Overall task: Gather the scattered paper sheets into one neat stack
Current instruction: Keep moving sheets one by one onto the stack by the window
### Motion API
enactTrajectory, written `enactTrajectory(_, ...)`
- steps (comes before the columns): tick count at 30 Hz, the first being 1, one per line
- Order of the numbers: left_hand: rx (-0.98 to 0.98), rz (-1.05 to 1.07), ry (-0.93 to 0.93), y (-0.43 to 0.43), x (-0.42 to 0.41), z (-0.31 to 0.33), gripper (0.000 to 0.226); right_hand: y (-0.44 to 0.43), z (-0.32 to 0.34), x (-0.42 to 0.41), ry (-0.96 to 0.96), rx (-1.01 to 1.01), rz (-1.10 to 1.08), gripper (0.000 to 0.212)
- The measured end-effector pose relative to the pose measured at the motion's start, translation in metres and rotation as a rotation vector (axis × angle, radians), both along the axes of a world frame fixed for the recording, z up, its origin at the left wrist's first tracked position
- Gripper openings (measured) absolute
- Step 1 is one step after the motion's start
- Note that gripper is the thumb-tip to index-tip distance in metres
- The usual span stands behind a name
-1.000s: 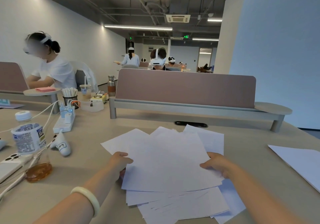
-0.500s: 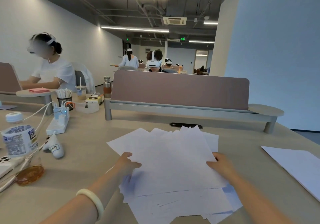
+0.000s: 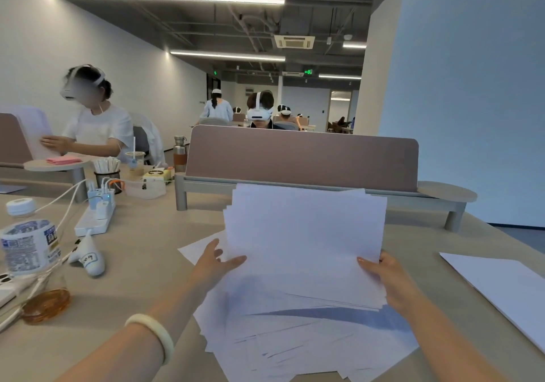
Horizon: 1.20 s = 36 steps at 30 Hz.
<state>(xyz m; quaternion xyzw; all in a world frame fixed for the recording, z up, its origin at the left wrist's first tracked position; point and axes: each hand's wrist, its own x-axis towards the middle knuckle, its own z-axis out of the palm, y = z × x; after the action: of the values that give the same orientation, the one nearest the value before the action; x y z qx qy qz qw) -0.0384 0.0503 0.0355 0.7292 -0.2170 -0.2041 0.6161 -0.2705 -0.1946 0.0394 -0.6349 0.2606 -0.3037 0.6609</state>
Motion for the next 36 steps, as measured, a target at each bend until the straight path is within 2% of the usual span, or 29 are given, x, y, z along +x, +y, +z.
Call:
enactTrajectory(5, -0.185, 0.051, -0.086, 0.0, 0.003, 0.03, 0.039, 0.002, 0.012, 0.005, -0.108, -0.004, 0.106, 0.034)
enactTrajectory(8, -0.292, 0.078, -0.154, 0.003, 0.0, 0.036, 0.028, 0.0, 0.017, 0.006, -0.105, -0.088, 0.165, 0.075)
enactTrajectory(10, -0.305, 0.046, -0.153, 0.004, -0.002, 0.028, 0.029, -0.001, 0.014, 0.008, -0.092, -0.127, 0.156, 0.083)
enactTrajectory(12, -0.287, 0.011, -0.117, 0.004, -0.003, 0.014, 0.036, 0.001, 0.01, 0.01, -0.061, -0.151, 0.096, 0.077)
enactTrajectory(14, -0.26, -0.012, -0.082, 0.003, -0.003, 0.002, 0.042, 0.002, 0.005, 0.014, -0.068, -0.135, 0.037, 0.06)
enactTrajectory(19, -0.199, 0.009, -0.145, -0.009, -0.008, 0.002, 0.028, 0.01, 0.005, 0.029, -0.022, -0.168, -0.09, 0.021)
enactTrajectory(23, -0.23, 0.037, -0.157, -0.015, -0.012, 0.009, 0.03, 0.015, 0.016, 0.034, -0.048, -0.151, -0.127, 0.024)
enactTrajectory(27, -0.226, 0.047, -0.118, -0.013, -0.016, -0.007, 0.037, 0.019, -0.004, 0.037, -0.027, -0.106, -0.174, 0.043)
enactTrajectory(32, -0.243, 0.099, -0.133, -0.018, -0.018, -0.01, 0.034, 0.022, -0.007, 0.04, -0.024, -0.131, -0.226, 0.037)
enactTrajectory(36, -0.245, 0.085, -0.109, -0.02, -0.017, -0.011, 0.029, 0.02, -0.007, 0.044, 0.018, -0.124, -0.239, 0.045)
